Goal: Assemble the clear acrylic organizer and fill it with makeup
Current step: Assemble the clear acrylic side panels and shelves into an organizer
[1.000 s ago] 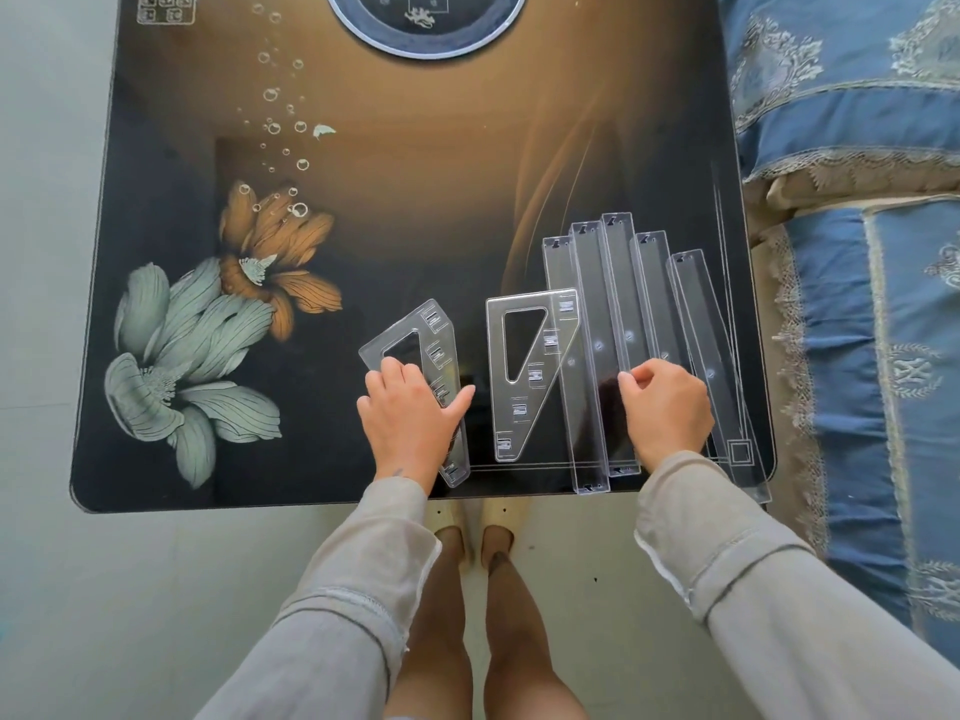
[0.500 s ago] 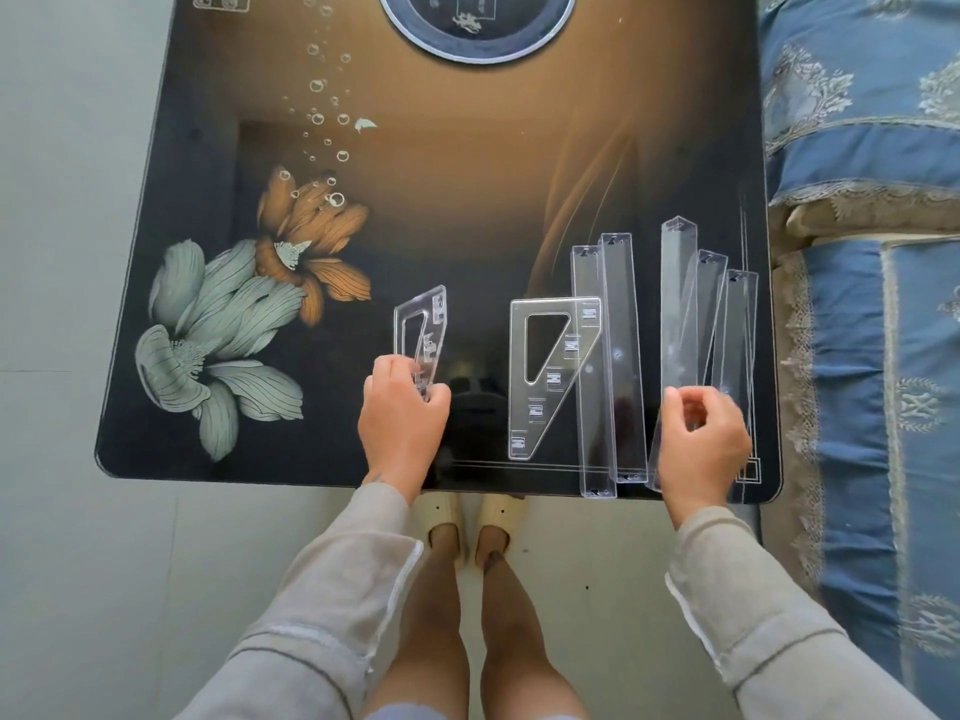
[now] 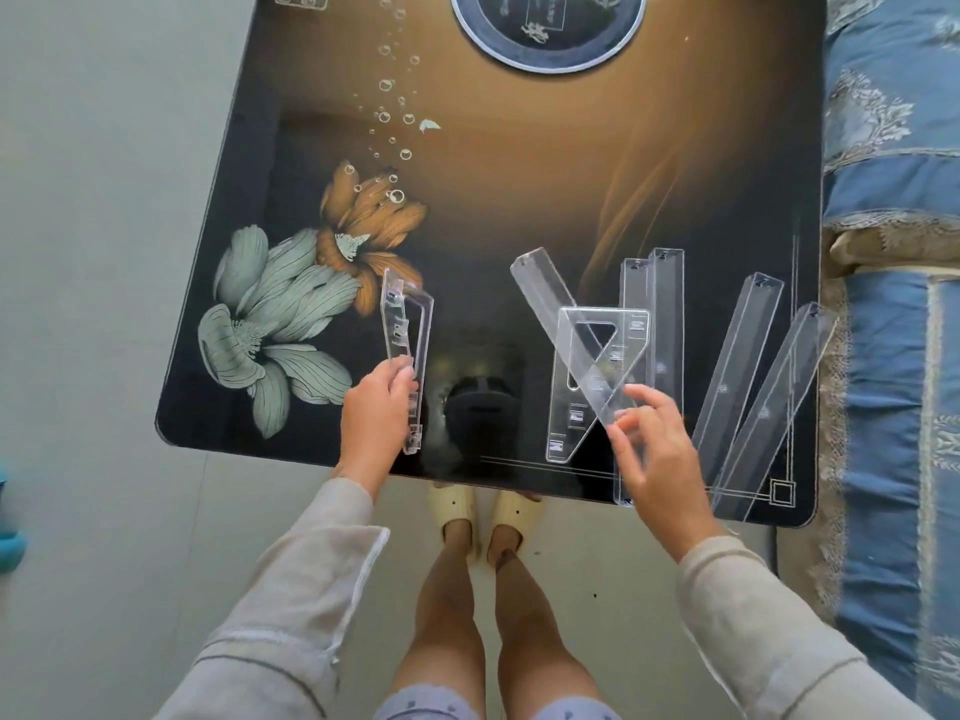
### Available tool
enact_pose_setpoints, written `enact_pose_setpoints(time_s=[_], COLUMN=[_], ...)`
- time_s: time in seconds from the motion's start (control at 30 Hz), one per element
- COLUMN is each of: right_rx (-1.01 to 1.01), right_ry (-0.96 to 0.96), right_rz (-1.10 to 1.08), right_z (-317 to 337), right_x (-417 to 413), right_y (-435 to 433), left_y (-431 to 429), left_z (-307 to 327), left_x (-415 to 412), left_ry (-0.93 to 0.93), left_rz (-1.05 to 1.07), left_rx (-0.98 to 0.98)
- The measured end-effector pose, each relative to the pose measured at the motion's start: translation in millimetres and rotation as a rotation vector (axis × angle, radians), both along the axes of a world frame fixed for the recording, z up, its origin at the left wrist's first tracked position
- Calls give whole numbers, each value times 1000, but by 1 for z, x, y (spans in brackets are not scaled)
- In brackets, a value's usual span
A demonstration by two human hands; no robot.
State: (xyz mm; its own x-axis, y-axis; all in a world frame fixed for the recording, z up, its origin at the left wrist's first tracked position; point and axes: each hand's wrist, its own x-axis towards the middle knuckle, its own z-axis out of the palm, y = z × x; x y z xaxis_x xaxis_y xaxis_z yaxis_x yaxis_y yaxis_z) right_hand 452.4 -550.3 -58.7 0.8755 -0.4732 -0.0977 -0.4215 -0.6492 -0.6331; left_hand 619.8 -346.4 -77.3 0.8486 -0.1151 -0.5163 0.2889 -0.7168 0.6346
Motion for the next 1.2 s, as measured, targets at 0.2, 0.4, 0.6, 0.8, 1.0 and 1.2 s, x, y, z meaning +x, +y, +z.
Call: enact_pose_setpoints(time_s=[0.2,0.4,0.6,0.8,1.0,1.2], right_rx=[-228,-325,-334,-330,-337,-376], right_ry=[39,43,34,42,48,28], right_rz=[435,570,627,608,616,613], right_z=[1,1,-2,-4,-7,-12], right_x=[3,12,23,24,20,18], right_y=[-9,-10,-4,-4,0,2], left_y=[6,6,6,5,5,5], left_z=[3,3,6,7,7,6], left_x=[7,11,14,15,15,11], left_ry=[39,63,33,-6,-15,-24], left_rz=[95,117,36,26,6,-49], left_rx=[-87,-90,-39,-18,-7,38])
